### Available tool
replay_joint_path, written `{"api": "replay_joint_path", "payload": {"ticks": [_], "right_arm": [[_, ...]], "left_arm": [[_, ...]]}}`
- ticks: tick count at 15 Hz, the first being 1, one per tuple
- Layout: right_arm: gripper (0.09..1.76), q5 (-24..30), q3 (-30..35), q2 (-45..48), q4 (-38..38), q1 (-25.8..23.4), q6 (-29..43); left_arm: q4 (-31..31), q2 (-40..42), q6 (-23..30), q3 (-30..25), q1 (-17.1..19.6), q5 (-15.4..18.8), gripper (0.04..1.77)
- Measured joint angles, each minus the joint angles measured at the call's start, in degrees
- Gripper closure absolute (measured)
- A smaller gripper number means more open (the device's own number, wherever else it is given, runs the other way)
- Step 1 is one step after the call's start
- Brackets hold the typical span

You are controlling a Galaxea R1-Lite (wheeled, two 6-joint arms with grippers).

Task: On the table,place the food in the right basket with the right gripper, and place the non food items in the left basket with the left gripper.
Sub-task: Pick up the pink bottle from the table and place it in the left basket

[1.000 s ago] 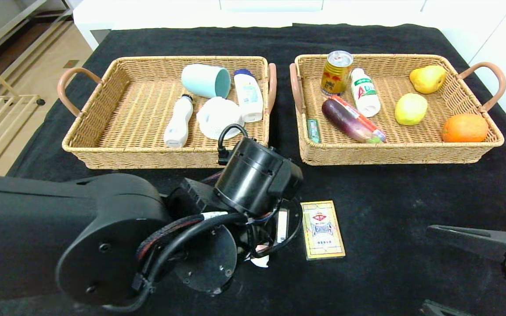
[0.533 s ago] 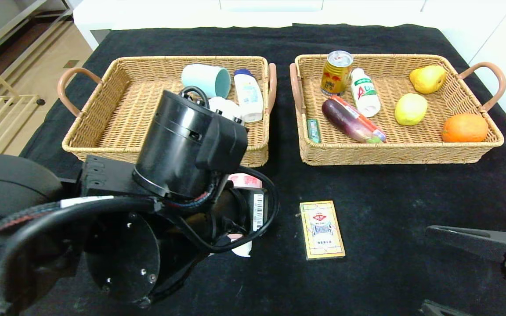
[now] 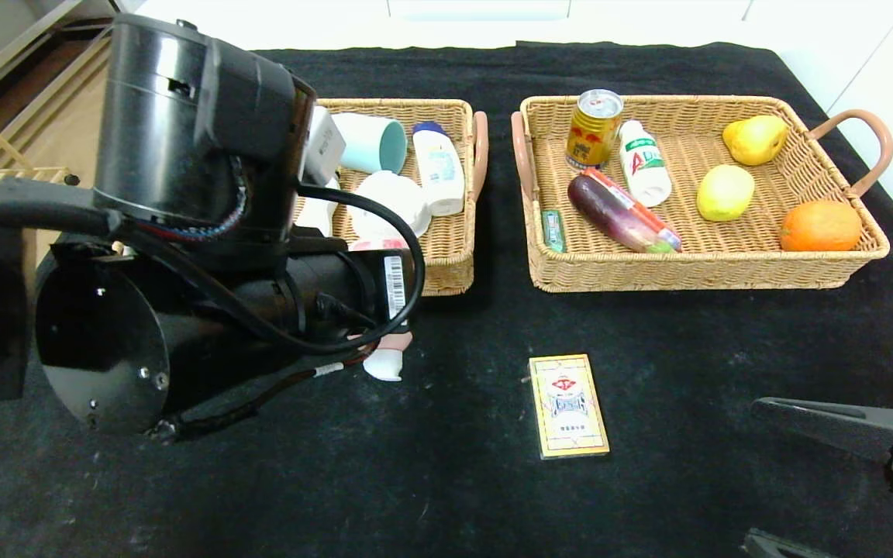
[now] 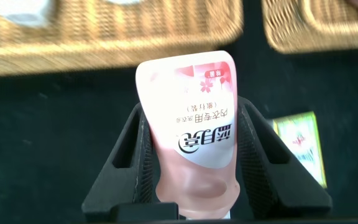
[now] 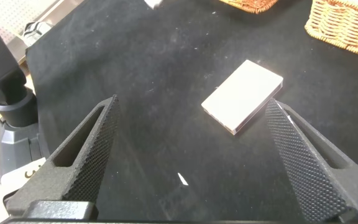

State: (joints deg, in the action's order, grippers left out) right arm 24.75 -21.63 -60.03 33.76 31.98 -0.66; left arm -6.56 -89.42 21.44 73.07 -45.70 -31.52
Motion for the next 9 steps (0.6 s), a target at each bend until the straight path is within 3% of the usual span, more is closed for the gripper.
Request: {"api": "replay_joint_path", "payload": {"ticks": [5,9], "right_arm": [[0.14,0.05,0.0,0.07,-0.05,0.02,-0.02],[0.14,0.05,0.0,0.07,-0.05,0.02,0.0]], "left_arm": [[0.23,0.04,-3.19,3.15,9.72,7.68,0.96],[0.28,-2.26,-4.5,7.78,17.53,11.15,0.96]]}}
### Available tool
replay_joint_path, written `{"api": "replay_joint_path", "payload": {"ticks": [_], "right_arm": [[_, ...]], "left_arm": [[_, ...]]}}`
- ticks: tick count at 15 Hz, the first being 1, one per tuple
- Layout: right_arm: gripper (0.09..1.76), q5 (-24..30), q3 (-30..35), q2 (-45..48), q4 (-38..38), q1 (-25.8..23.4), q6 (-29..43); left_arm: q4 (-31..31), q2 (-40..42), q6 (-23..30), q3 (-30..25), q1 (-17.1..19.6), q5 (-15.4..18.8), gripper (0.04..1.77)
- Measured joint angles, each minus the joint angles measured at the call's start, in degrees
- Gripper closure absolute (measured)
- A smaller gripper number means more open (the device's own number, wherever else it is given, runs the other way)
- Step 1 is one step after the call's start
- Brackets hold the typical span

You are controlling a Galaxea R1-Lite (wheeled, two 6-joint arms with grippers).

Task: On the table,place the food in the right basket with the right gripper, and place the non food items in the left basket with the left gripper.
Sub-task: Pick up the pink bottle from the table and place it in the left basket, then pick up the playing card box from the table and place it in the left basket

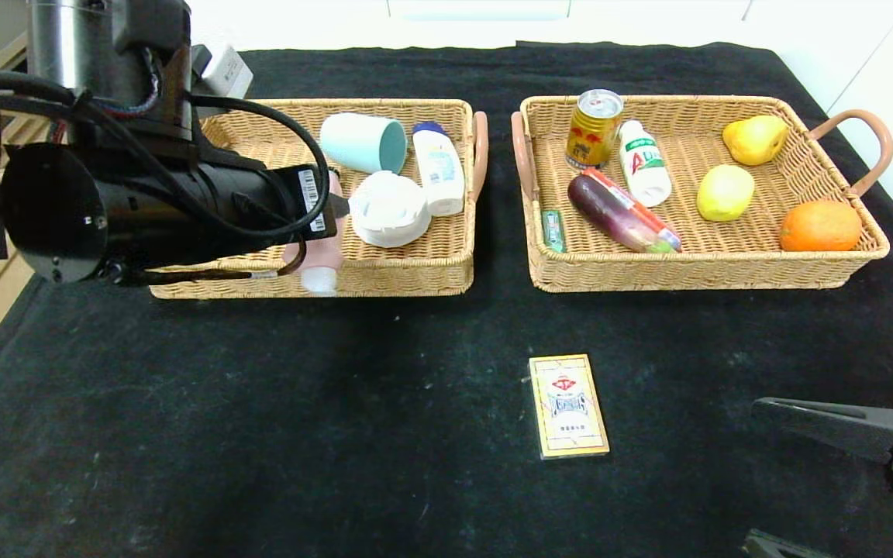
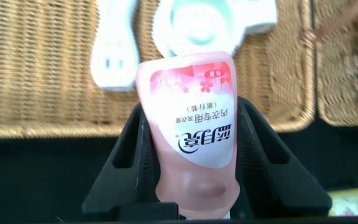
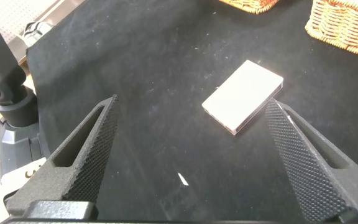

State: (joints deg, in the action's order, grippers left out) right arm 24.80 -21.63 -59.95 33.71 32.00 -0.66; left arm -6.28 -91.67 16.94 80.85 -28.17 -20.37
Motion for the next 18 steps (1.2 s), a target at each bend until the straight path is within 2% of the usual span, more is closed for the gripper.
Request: {"api": "replay_joint_path", "payload": {"ticks": [3,7,11,18], "right_arm": [[0.14,0.0,0.07,0.0,0.0,0.09,-0.02],[0.14,-0.02,0.27,0.0,0.0,0.3,0.0],[0.14,-0.05,0.21,0.0,0.06,0.33,0.0],[0.14,-0.07,0.18,0.06,0.11,0.33,-0.02]], "left_arm": [[0.05,-2.49,-1.79,2.5,3.84,1.13,0.96],[0.13,-6.78,-3.15,8.05,7.12,1.49,0.96],[0.16,-9.65,-3.56,11.52,8.17,1.46,0.96],[0.13,-10.92,-3.74,12.59,8.45,1.35,0.47]]}}
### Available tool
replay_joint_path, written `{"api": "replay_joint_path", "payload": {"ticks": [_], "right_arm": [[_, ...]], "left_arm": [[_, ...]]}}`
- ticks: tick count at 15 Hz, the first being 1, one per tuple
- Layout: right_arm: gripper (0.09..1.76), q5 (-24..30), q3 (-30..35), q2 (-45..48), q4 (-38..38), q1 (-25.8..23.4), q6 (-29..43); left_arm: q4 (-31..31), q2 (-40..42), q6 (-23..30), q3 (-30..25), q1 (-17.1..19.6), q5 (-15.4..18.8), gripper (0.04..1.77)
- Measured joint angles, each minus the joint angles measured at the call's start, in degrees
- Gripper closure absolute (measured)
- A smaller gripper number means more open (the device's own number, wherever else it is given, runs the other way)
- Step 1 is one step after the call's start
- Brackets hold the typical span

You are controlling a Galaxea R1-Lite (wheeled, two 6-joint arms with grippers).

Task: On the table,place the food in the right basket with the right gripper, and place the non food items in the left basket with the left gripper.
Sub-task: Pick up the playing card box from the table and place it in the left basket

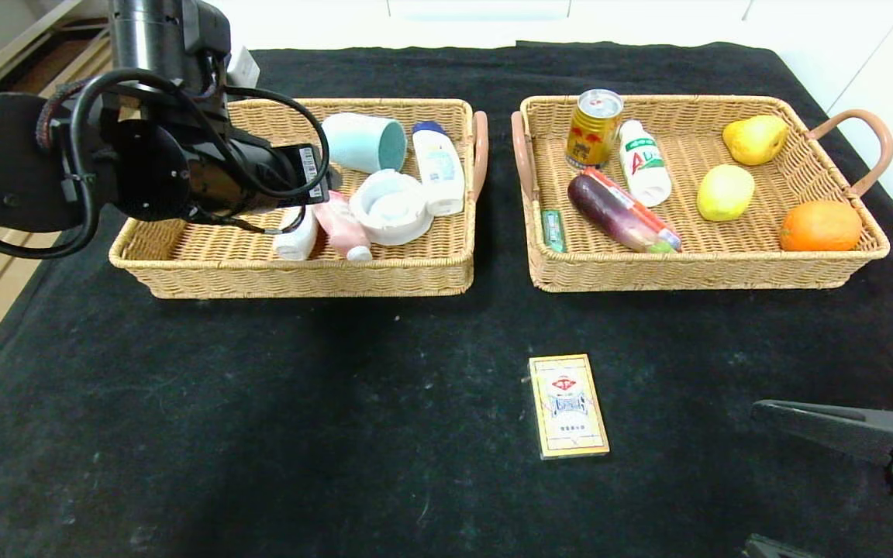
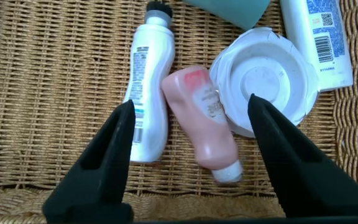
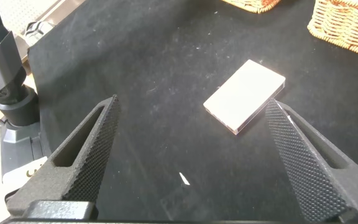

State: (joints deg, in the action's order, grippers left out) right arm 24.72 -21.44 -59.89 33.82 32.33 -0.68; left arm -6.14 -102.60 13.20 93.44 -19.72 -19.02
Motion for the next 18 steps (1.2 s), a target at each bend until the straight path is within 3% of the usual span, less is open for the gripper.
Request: {"api": "replay_joint_path", "payload": {"ticks": [4,7,12,18], "right_arm": [[0.14,0.0,-0.18,0.06,0.05,-0.11,0.02],[0.14,0.0,-0.61,0.48,0.16,-0.72,0.0],[0.14,-0.39,-1.18,2.23,-0.02,-0.96,0.02],[0.14,-0.5,-1.6,2.89,-0.02,-1.29,0.02]], "left_arm": [[-0.16,1.91,0.07,-1.68,-3.18,-0.35,0.32],[-0.18,4.53,0.44,-4.74,-10.4,-1.24,0.25],[-0.13,5.9,4.02,-10.01,-22.61,-7.24,0.18],[-0.07,1.57,9.03,-13.29,-31.05,-10.91,0.13]]}}
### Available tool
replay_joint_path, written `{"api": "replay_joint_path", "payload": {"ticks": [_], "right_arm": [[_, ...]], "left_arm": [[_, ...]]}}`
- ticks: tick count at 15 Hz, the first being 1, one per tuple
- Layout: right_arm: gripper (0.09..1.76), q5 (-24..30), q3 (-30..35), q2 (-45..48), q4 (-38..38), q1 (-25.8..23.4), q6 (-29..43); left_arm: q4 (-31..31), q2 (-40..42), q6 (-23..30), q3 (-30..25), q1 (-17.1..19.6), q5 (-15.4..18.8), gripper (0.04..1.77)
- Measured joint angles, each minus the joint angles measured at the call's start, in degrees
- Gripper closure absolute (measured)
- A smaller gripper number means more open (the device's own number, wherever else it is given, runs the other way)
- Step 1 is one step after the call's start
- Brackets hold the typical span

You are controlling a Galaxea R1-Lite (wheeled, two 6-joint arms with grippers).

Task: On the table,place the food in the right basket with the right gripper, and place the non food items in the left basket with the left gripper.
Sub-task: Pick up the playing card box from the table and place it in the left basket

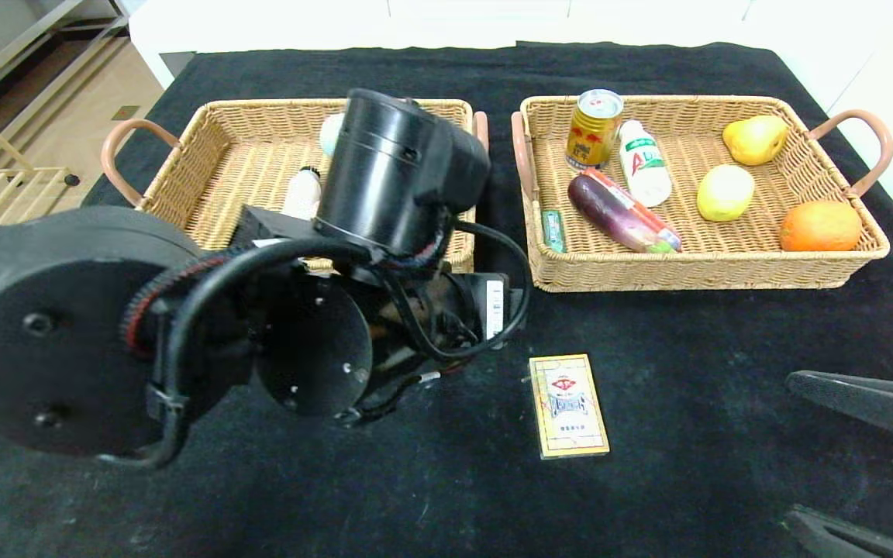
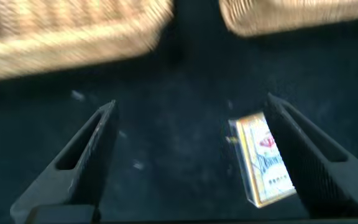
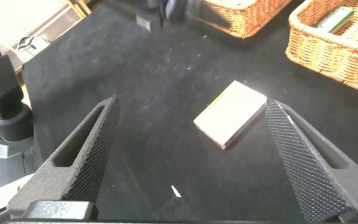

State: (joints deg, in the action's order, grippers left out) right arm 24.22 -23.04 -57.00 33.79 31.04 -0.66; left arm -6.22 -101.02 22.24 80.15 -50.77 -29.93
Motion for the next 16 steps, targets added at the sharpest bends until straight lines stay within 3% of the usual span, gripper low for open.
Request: {"api": "replay_joint_path", "payload": {"ticks": [8,16], "right_arm": [[0.14,-1.99,-0.27,1.57,-0.23,-0.3,-3.02],[0.14,-2.93,-1.18,4.63,-0.59,-0.65,-3.74]], "left_arm": [[0.05,-9.18,4.13,2.82,-8.48,-7.96,0.11],[-0.01,-14.25,5.13,6.62,-10.47,-10.67,0.1]]}}
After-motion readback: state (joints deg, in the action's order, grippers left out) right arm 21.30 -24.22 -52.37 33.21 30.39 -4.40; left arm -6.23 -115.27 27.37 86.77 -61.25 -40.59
